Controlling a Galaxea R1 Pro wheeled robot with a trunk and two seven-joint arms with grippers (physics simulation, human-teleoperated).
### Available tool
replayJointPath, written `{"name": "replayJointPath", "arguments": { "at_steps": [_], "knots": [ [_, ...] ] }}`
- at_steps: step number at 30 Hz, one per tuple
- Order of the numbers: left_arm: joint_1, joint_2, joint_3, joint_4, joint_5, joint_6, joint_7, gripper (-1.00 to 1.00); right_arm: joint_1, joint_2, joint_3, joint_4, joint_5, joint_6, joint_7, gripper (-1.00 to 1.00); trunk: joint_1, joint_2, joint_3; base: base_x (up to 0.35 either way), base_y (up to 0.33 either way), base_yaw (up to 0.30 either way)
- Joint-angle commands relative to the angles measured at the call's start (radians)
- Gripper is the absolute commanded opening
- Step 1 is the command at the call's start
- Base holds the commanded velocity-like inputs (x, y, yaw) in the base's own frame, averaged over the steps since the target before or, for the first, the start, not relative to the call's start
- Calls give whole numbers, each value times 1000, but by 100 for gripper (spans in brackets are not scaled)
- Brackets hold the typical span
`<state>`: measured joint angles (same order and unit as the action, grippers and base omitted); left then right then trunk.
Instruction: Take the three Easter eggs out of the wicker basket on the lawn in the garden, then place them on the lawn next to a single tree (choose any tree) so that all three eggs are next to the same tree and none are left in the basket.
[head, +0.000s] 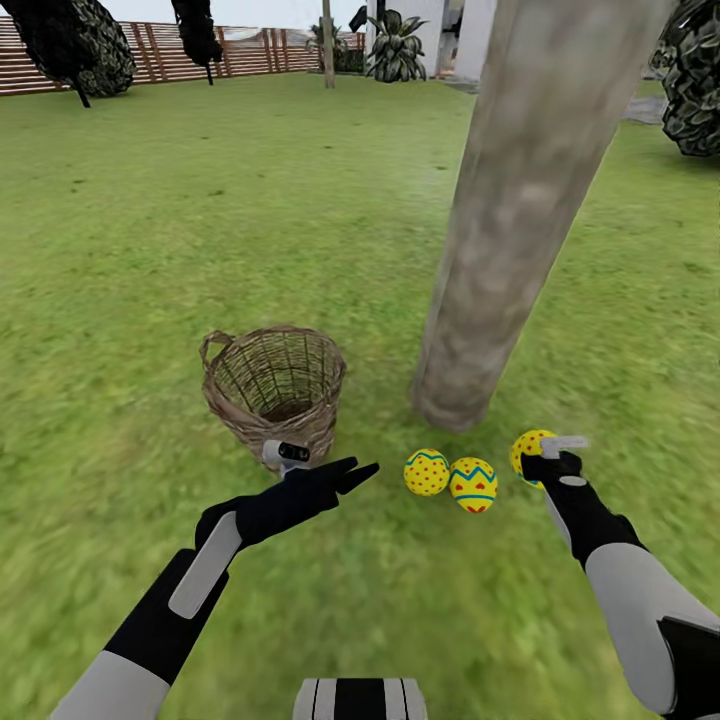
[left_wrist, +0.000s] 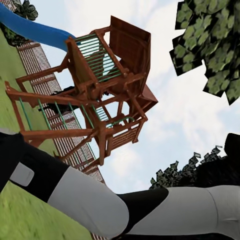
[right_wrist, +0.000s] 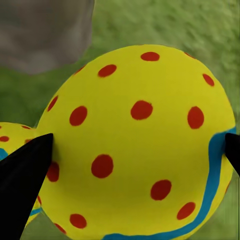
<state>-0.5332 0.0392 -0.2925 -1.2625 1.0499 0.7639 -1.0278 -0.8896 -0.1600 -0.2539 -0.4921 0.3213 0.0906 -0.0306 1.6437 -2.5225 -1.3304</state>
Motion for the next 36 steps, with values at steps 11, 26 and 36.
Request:
{"name": "replayJointPath", "arguments": {
  "at_steps": [11,26,36],
  "knots": [
    [-1,1,-2,0,6,6,1,100,1,16,-2,0,13,5,-1,-100,0,0,-1,0,-247,67],
    [-1,1,-2,0,7,-17,2,100,1,16,-1,0,12,3,3,-100,5,-3,-43,0,-1,79],
    [-1,1,-3,1,6,-17,2,100,1,16,0,0,12,5,3,-100,9,-5,-82,0,0,0]
  ]
}}
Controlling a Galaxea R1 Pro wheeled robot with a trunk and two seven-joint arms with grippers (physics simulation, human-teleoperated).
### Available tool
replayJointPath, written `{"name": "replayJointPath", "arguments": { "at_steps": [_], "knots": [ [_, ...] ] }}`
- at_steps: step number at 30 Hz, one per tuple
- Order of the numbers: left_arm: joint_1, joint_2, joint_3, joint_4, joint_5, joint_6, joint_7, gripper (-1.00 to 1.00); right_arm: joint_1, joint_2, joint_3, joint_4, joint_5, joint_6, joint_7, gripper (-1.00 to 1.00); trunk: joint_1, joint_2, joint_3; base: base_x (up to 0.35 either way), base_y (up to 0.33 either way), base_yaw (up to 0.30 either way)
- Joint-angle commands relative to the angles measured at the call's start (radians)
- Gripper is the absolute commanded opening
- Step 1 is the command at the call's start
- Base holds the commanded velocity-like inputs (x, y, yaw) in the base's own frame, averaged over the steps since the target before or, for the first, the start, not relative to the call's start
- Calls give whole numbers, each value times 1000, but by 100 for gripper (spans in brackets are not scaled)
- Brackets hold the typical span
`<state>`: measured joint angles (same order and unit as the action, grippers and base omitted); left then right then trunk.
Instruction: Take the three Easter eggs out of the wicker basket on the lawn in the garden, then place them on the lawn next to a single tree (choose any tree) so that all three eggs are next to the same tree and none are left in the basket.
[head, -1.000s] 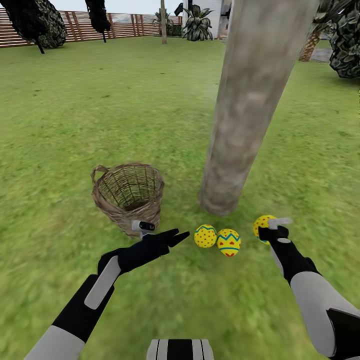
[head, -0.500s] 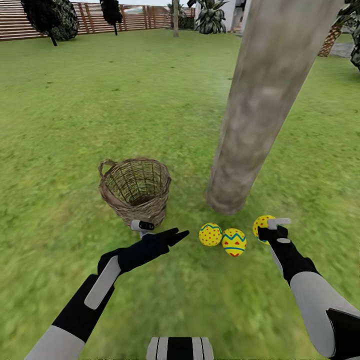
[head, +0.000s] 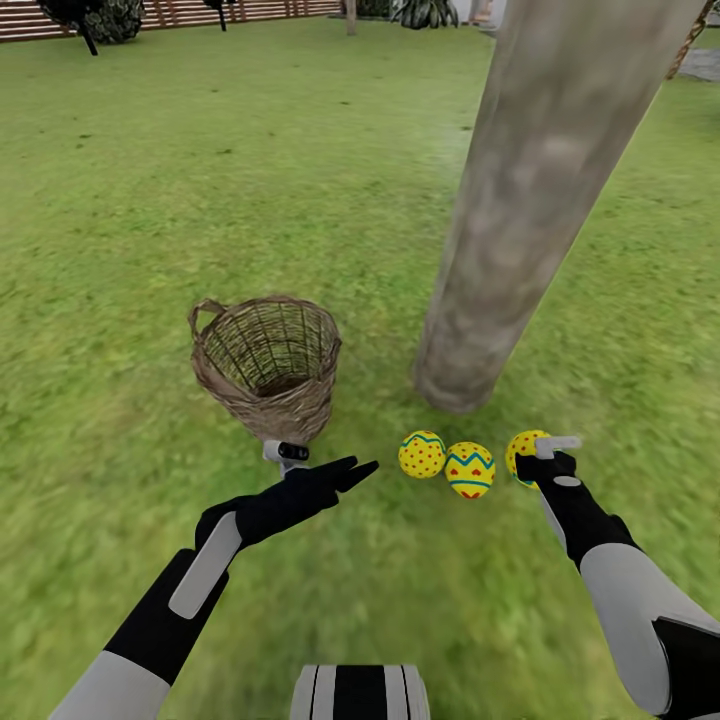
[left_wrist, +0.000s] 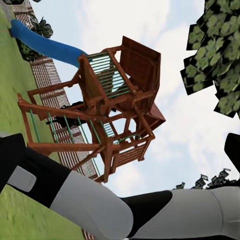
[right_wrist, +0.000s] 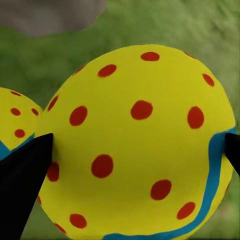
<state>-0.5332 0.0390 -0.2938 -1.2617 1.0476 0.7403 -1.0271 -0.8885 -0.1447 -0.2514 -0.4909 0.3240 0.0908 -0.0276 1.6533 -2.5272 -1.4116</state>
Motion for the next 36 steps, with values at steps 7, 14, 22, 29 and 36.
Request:
{"name": "replayJointPath", "arguments": {
  "at_steps": [7,14,22,29,36],
  "knots": [
    [-1,1,-2,1,8,7,1,100,-1,1,-3,-1,10,4,0,-100,3,-2,-28,0,0,0],
    [-1,1,-2,1,8,7,1,100,-1,1,-3,-1,10,4,0,-100,6,-4,-55,0,0,0],
    [-1,1,-2,2,8,7,1,100,-1,2,-3,-1,10,4,0,-100,8,-5,-74,0,0,0],
    [-1,-20,-1,63,8,7,1,100,-1,12,-3,-1,10,4,0,-100,8,-5,-74,209,0,0],
    [-1,-20,-1,64,8,-20,-1,100,-1,11,-3,-1,12,4,0,-100,10,-5,-86,17,0,0]
  ]
}}
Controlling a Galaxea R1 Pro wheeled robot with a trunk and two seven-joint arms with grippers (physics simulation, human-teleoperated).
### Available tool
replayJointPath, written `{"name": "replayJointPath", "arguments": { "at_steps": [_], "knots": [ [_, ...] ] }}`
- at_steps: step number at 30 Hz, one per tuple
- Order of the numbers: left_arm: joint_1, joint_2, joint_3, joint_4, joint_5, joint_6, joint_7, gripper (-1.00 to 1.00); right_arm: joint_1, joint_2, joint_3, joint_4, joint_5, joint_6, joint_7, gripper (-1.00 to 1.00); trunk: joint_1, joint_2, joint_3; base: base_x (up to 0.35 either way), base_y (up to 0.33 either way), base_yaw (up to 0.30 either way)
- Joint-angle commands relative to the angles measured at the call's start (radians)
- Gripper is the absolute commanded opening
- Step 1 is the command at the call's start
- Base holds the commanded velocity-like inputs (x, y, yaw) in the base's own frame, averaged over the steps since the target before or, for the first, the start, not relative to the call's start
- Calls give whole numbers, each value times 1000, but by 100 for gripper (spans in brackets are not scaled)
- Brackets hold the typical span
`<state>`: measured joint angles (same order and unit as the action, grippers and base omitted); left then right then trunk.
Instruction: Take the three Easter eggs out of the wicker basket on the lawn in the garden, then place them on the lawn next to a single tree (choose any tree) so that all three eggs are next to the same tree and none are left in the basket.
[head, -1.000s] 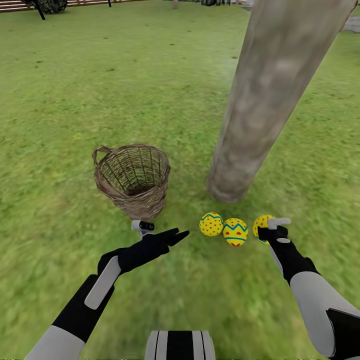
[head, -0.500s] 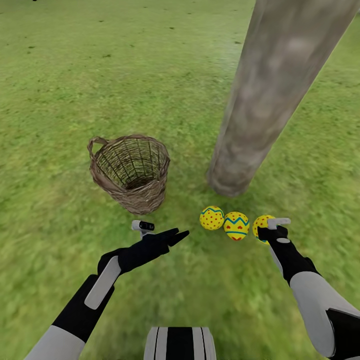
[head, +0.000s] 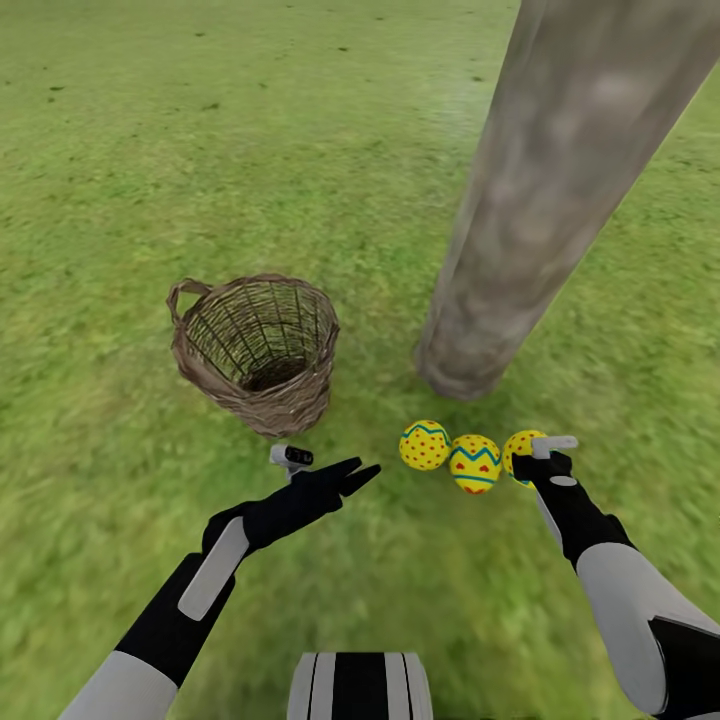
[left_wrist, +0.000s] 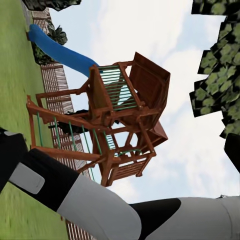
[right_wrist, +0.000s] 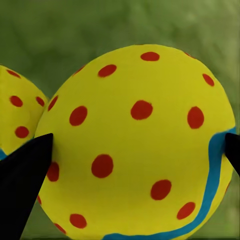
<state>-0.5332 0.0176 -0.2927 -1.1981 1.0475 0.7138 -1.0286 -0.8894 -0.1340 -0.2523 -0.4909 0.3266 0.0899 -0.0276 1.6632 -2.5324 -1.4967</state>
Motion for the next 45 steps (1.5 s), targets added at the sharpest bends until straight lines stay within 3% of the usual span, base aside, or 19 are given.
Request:
{"name": "replayJointPath", "arguments": {
  "at_steps": [1,4,14,40,41,45],
  "knots": [
    [-1,1,-2,0,8,6,2,100,0,1,-2,-1,9,5,0,-100,0,-1,-5,0,0,0],
    [-1,1,-3,0,8,6,2,100,0,1,-2,-3,9,5,0,-100,2,-1,-16,0,0,0],
    [-1,1,-2,2,8,4,1,100,0,1,-2,-4,8,5,0,-100,2,-1,-16,48,-44,0],
    [-1,-1,-2,2,8,4,2,100,0,4,0,-11,8,10,9,-100,13,-7,-113,0,0,0],
    [-1,-1,-2,2,8,4,2,100,0,4,-1,-11,8,9,9,100,13,-7,-113,0,0,0],
    [-1,-1,-2,23,9,4,2,100,0,4,-1,-11,8,7,11,100,13,-7,-113,0,0,0]
  ]
}}
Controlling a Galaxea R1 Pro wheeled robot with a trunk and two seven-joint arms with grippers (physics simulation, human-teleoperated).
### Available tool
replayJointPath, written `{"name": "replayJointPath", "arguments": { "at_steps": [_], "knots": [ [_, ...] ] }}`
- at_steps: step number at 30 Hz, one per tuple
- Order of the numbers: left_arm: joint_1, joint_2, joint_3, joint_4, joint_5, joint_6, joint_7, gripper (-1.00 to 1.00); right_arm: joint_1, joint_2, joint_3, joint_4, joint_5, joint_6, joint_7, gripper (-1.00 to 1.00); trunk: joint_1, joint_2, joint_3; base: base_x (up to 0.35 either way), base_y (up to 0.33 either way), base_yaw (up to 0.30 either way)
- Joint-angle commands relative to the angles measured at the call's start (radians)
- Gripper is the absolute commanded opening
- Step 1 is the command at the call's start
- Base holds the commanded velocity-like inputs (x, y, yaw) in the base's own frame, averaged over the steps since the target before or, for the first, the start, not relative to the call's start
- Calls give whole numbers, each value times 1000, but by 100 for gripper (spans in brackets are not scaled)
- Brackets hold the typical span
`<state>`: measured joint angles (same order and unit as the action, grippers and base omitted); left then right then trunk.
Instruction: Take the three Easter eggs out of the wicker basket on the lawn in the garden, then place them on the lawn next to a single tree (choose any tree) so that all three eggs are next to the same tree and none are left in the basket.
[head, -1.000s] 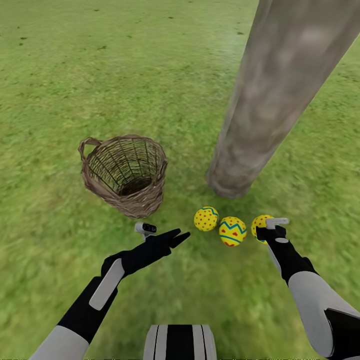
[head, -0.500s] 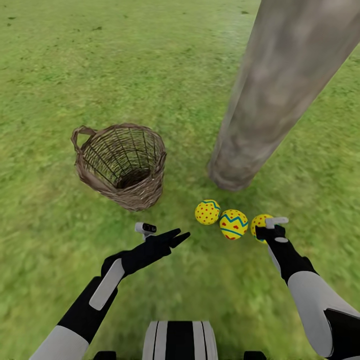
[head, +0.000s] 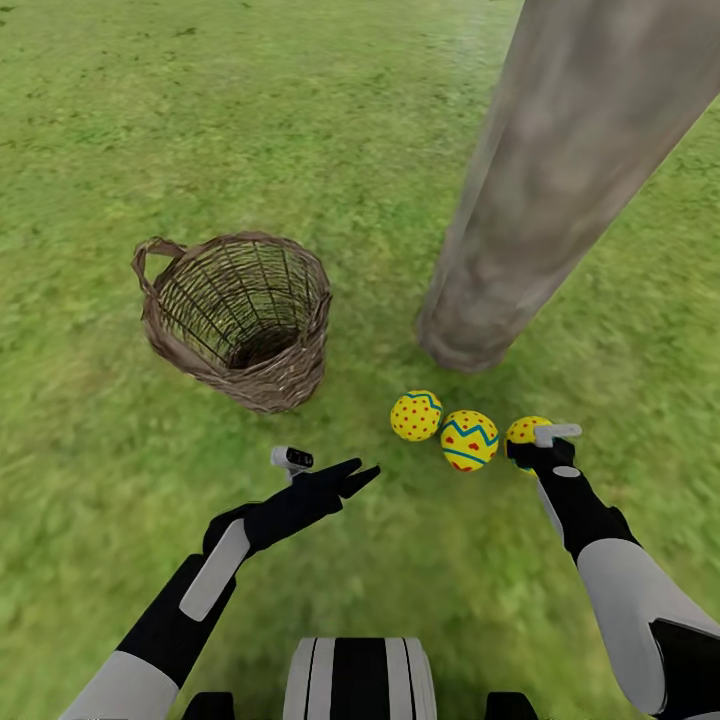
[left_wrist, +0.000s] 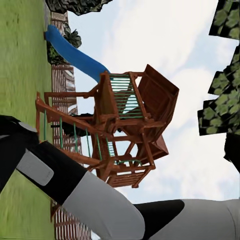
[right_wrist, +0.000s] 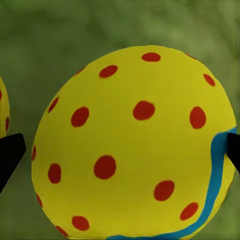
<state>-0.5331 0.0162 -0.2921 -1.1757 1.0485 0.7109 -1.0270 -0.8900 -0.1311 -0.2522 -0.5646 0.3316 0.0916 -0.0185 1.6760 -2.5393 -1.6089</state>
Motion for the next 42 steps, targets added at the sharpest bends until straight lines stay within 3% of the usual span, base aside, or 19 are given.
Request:
{"name": "replayJointPath", "arguments": {
  "at_steps": [1,12,21,29,31,35,37,41,42],
  "knots": [
    [-1,1,-2,14,8,7,1,100,0,1,-1,63,3,5,2,100,0,0,-1,0,0,0],
    [-1,-5,-4,27,10,10,0,100,0,1,-1,52,4,5,3,100,-4,2,34,0,0,0],
    [-1,-5,-4,21,10,10,0,100,4,1,-4,-72,-2,10,4,100,-8,4,69,0,0,0],
    [-12,2,1,25,7,22,0,100,5,2,-2,-84,-2,51,4,100,-12,6,100,-4,0,0],
    [-14,13,4,23,8,26,-2,100,5,1,-2,-84,-2,57,4,100,-13,6,108,-239,0,0],
    [-14,90,31,48,16,26,-3,100,5,-1,-4,-60,-1,122,4,100,-14,7,123,-332,0,0],
    [-14,100,50,54,18,25,-4,100,11,-2,-4,-23,1,196,3,100,-15,8,131,-344,0,0],
    [-10,123,48,66,13,24,-3,100,27,-6,-4,15,3,256,3,100,-17,9,146,-162,0,0],
    [-7,128,47,112,10,23,-3,100,36,-8,-4,19,3,309,6,100,-18,9,150,-15,0,0]
  ]
}}
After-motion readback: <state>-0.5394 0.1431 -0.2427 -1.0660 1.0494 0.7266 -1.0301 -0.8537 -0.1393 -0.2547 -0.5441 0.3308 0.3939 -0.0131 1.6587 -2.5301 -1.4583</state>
